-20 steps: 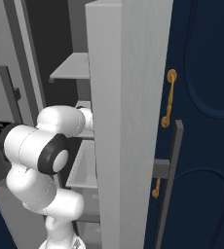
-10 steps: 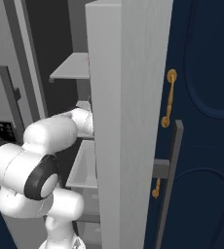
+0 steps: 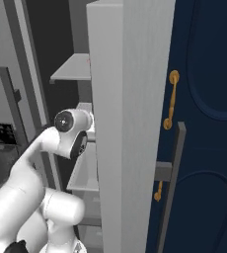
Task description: Grab a lemon wedge from the fridge and one ice cube from the ice bowl, and put them in the glass of lemonade.
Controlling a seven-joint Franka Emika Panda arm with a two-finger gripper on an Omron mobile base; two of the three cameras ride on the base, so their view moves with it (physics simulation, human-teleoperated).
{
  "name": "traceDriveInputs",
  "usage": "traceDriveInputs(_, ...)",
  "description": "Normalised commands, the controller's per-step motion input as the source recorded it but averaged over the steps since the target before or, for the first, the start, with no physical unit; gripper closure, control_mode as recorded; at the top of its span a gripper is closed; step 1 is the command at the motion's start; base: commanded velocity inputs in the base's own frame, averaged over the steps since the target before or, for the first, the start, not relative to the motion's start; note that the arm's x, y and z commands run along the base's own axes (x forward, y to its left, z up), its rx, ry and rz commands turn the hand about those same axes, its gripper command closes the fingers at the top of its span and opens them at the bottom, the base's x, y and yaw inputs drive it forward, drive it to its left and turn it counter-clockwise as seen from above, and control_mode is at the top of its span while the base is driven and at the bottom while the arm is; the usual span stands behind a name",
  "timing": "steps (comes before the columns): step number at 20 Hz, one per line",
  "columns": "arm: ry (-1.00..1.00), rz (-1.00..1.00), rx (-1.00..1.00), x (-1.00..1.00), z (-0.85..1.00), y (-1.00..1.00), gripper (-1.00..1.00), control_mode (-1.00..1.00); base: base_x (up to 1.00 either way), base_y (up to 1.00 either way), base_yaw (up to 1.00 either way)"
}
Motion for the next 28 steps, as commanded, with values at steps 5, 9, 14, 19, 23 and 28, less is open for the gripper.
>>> traceDriveInputs(5,0.30,0.07,-0.03,-1.00,0.96,0.00,1.00,-1.00,0.00,0.00,0.00)
traceDriveInputs(9,0.42,0.15,-0.14,-0.94,0.27,0.15,1.00,-1.00,0.00,0.00,0.00)
traceDriveInputs(14,0.26,0.13,-0.15,-0.60,-0.39,0.16,1.00,1.00,-0.20,0.04,0.04)
traceDriveInputs(19,0.00,0.00,0.00,0.00,0.00,0.00,1.00,1.00,-1.00,0.20,0.47)
traceDriveInputs(23,0.00,0.00,0.00,0.00,0.00,0.00,1.00,1.00,-0.40,0.42,0.83)
traceDriveInputs(28,0.00,0.00,0.00,0.00,0.00,0.00,1.00,1.00,-0.12,0.75,0.78)
